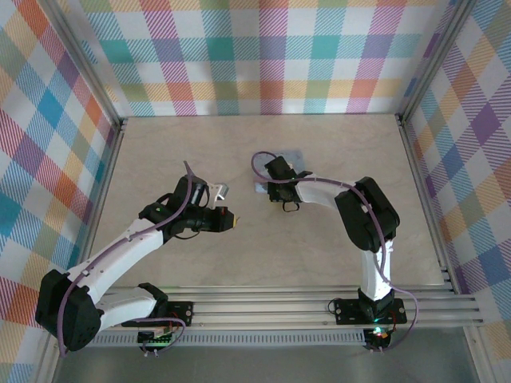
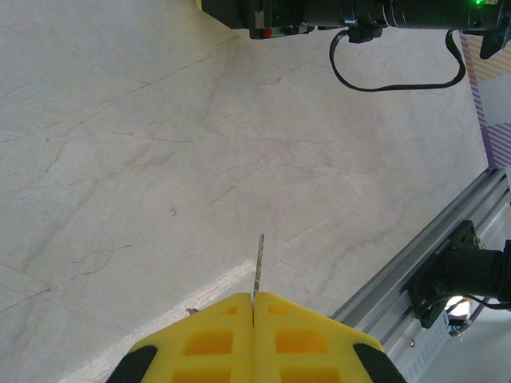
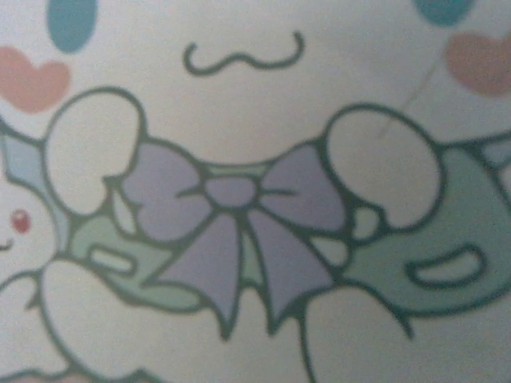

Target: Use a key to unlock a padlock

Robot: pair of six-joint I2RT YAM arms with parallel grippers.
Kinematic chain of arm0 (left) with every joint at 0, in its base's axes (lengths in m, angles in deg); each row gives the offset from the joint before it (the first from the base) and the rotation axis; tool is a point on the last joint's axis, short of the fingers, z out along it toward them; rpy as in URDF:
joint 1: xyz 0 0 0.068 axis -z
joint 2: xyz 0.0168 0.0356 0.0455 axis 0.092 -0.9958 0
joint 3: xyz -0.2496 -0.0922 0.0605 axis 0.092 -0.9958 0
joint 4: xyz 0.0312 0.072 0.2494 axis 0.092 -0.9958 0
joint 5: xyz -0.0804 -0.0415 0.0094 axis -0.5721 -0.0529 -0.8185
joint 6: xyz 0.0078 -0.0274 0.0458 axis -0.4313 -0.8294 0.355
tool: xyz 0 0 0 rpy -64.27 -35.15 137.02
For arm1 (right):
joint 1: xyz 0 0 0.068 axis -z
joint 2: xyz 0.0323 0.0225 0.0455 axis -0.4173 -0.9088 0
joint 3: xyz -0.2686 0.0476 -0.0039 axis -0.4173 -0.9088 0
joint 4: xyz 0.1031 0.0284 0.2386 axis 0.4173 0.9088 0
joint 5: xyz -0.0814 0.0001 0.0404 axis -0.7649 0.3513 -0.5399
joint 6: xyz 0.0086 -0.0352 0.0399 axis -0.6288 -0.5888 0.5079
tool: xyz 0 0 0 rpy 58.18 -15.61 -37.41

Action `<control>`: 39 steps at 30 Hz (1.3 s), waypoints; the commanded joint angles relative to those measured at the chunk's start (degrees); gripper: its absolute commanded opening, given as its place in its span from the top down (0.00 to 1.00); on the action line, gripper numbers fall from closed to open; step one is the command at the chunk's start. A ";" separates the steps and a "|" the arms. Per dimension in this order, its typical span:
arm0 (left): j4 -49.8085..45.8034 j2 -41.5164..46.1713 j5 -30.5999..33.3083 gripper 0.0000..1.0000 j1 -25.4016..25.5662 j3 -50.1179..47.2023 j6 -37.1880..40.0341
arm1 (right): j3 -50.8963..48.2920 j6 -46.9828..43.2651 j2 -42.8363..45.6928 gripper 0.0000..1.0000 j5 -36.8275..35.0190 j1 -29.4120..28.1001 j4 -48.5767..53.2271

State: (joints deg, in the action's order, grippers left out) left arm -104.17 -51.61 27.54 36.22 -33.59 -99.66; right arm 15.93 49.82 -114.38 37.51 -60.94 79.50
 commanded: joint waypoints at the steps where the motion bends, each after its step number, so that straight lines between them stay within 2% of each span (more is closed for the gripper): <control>1: 0.89 0.69 0.74 1.00 -0.57 -0.75 0.14 | 1.60 -2.32 0.44 0.81 1.26 0.58 -0.87; 5: 4.28 3.14 -0.55 1.00 -0.53 -1.90 0.40 | 1.19 -4.20 2.74 0.91 3.85 0.68 1.24; 9: 7.58 4.97 -2.80 1.00 -0.53 -4.20 3.84 | -0.36 -5.98 6.59 1.00 7.91 0.98 4.01; 13: 13.94 4.17 -6.37 1.00 -0.30 -6.44 6.08 | -1.50 -6.45 10.37 1.00 12.75 1.81 8.24; 20: 19.88 -1.71 -6.14 1.00 1.18 -6.46 6.08 | -1.49 -3.07 15.97 1.00 21.61 3.38 17.83; 27: 32.19 -7.59 -6.13 1.00 4.53 -7.11 5.29 | 1.44 4.22 18.18 1.00 30.08 4.77 27.56; 39: 48.37 -14.94 -6.71 1.00 7.12 -10.23 1.18 | 9.36 10.94 17.33 1.00 34.59 6.03 35.24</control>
State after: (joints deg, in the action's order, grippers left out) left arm -62.76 -65.32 22.25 42.73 -42.66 -96.60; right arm 22.69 58.59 -98.34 69.49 -55.43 113.09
